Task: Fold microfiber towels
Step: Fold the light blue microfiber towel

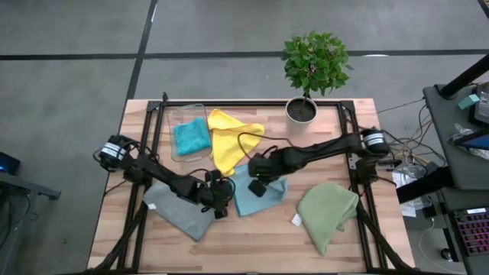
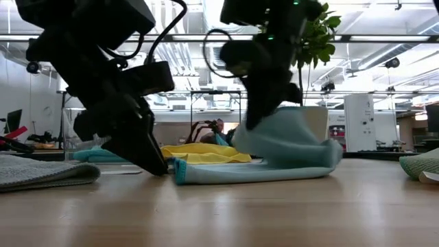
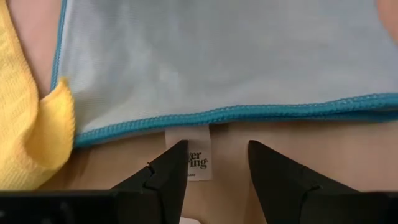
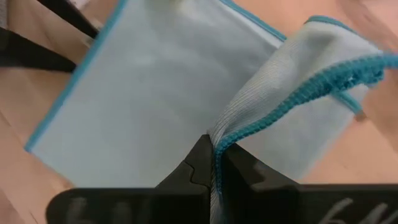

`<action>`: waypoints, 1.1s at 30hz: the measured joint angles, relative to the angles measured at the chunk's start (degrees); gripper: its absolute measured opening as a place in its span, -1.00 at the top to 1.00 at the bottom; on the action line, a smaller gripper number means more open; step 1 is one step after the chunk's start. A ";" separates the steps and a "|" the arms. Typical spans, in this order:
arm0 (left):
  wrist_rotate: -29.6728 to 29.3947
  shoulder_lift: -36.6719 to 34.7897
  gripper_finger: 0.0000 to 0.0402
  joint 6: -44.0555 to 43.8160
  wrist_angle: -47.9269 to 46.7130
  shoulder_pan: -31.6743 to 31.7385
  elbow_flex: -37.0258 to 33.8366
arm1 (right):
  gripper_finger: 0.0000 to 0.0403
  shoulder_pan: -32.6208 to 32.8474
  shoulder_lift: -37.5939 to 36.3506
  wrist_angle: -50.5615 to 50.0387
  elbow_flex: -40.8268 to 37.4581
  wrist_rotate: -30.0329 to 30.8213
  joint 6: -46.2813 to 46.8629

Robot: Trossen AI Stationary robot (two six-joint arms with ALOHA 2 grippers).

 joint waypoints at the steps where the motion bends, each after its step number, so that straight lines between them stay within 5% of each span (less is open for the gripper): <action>1: 0.07 0.07 0.23 0.02 0.32 0.00 -0.03 | 0.96 0.19 1.03 -0.11 1.10 0.02 -0.05; 16: -0.09 -0.28 0.23 0.11 0.87 -0.04 -0.14 | 0.90 1.33 10.08 3.08 6.82 0.24 -0.49; 33: 0.17 -0.35 0.23 -0.06 1.12 -0.04 -0.16 | -0.01 1.93 10.00 7.51 8.84 -0.31 -8.77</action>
